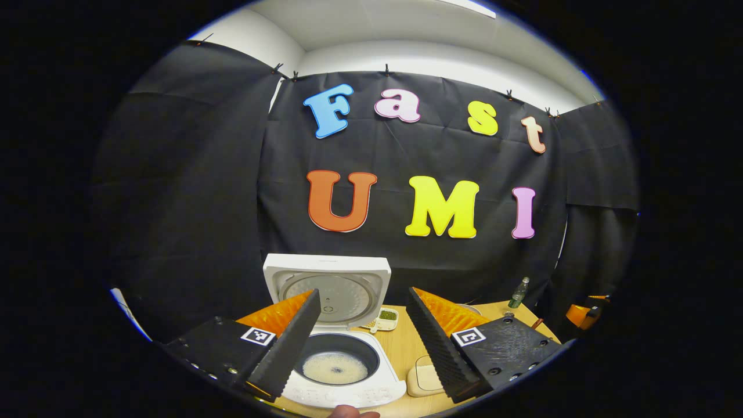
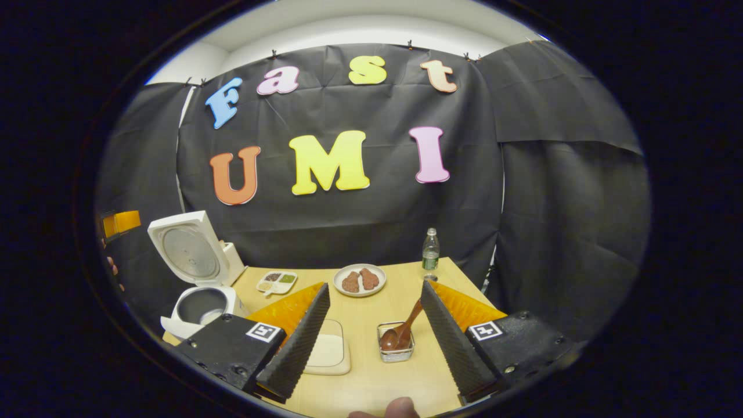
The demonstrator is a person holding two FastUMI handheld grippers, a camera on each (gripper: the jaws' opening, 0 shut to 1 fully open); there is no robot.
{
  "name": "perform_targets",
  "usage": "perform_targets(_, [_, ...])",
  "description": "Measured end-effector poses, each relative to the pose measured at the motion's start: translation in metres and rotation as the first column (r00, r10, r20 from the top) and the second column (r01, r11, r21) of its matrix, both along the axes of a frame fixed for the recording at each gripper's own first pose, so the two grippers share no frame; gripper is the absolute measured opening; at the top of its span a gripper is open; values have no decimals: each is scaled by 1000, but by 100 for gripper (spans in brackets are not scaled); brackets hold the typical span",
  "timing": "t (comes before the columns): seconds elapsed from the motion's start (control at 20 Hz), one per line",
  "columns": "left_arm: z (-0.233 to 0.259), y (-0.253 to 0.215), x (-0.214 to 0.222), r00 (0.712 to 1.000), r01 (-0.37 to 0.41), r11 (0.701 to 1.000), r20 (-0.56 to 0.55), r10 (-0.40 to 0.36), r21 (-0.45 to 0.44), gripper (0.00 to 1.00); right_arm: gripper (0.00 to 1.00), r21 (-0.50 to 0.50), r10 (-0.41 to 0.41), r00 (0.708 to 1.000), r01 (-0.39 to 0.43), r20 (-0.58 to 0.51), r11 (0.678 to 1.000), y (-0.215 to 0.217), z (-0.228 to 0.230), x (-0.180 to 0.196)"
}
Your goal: Close the left gripper, press the button to open the rice cooker; take a wooden spoon from the chopstick holder with the right hand, scoop a spoonful of rice and pour it into the rice cooker, then put the wooden spoon back into the chopstick holder.
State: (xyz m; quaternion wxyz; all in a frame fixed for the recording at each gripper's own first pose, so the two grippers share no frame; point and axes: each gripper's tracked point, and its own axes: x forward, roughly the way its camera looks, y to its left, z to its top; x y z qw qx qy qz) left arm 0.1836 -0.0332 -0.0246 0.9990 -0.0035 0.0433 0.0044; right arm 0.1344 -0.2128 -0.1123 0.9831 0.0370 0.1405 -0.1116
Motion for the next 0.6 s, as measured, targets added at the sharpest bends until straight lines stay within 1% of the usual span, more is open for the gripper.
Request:
perform_targets(0.15, [-4,-8,-21,1000,-1,1000,0,1,-15,94,100,-22,-8,1000,8,-5,1000,-16,-6,-5])
perform_targets(0.3, [-8,-16,-34,1000,-3,1000,3,3,-30,94,99,-32,-5,1000,4,-27,999,-30,-22,0])
perform_targets(0.45, [-7,-22,-39,999,5,999,32,-4,-36,94,99,-24,2,998,-3,-59,1000,-45,-49,14])
perform_targets(0.6, [-18,-30,-35,1000,16,1000,7,-16,-26,94,99,6,3,996,-3,-86,1000,-61,-82,37])
